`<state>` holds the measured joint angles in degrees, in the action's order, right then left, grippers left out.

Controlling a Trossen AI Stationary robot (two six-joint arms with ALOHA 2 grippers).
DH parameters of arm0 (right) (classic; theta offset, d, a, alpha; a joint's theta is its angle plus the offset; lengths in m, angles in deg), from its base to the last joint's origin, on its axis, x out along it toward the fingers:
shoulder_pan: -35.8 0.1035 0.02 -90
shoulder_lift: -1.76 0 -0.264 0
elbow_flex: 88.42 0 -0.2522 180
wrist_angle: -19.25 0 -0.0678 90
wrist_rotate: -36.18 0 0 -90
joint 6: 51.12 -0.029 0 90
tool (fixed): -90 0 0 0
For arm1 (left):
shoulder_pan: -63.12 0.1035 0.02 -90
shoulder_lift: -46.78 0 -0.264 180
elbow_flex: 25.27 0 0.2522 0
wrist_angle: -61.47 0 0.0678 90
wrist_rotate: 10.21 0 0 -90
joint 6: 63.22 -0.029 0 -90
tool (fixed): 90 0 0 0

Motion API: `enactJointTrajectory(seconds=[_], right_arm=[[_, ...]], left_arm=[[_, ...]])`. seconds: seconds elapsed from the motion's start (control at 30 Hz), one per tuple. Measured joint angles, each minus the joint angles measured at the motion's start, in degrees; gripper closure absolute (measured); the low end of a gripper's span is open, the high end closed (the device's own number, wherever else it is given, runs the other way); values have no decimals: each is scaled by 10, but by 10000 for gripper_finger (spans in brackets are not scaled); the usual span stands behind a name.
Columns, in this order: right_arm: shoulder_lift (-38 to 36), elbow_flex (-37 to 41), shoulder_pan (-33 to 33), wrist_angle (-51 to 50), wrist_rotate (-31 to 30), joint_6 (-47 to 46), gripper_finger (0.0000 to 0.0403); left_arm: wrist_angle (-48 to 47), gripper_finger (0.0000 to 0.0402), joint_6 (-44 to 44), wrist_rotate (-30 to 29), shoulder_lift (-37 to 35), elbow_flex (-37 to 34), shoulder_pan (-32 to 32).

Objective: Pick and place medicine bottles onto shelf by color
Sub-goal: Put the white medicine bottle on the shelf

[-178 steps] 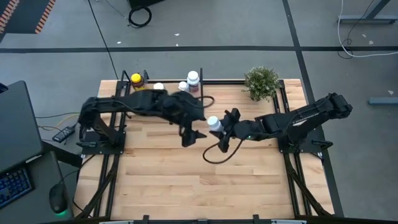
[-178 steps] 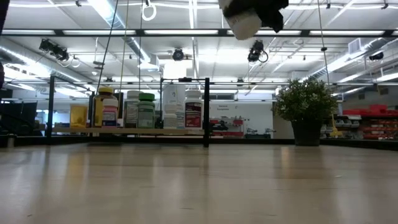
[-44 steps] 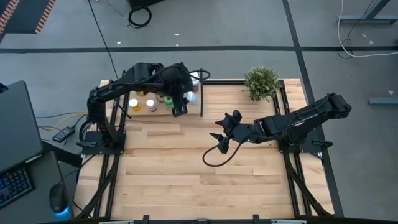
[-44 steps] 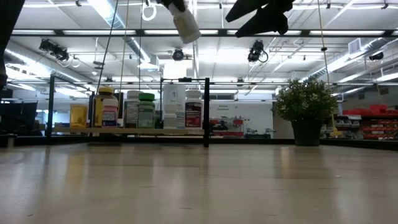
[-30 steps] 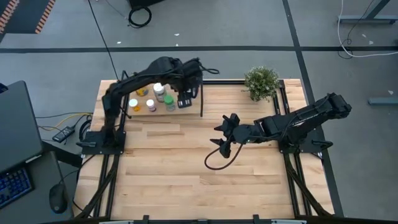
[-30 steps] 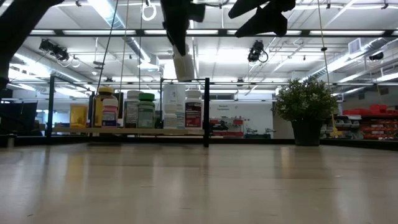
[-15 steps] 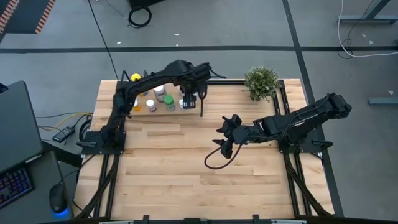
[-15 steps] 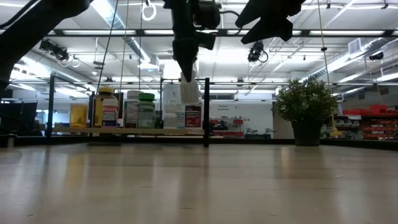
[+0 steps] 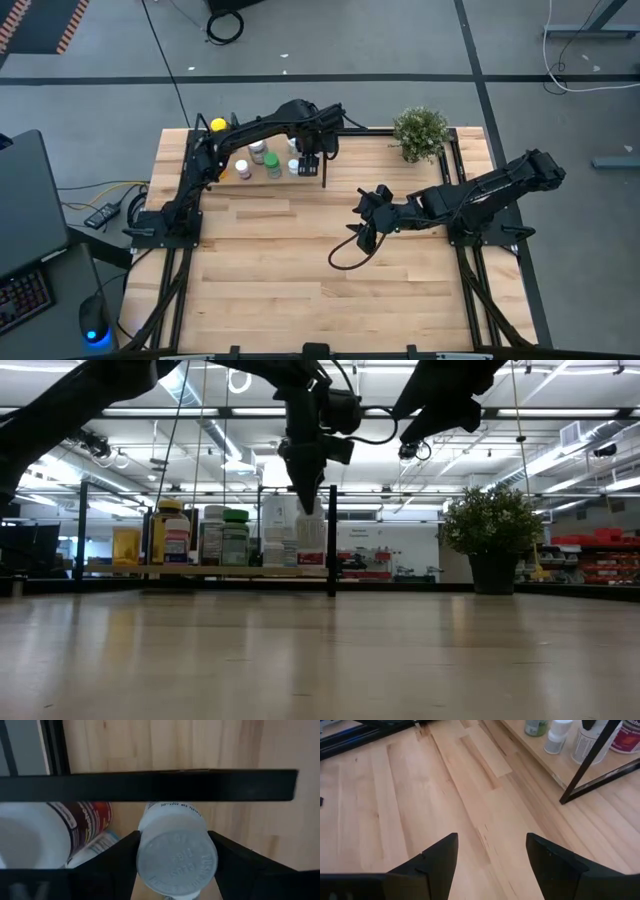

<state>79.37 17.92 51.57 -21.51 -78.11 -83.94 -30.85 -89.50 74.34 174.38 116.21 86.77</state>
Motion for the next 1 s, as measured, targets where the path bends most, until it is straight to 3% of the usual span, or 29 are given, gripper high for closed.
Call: enactJointTrajectory(seconds=[0.3,0.6,1.0], right_arm=[[0,0,0,-3,0,0,162],[0,0,0,-4,0,1,163],[0,0,-2,-6,0,0,167]], left_arm=[[15,167,1,21,0,-2,12],[44,173,3,25,-6,-88,16],[67,158,1,20,0,-65,18]])
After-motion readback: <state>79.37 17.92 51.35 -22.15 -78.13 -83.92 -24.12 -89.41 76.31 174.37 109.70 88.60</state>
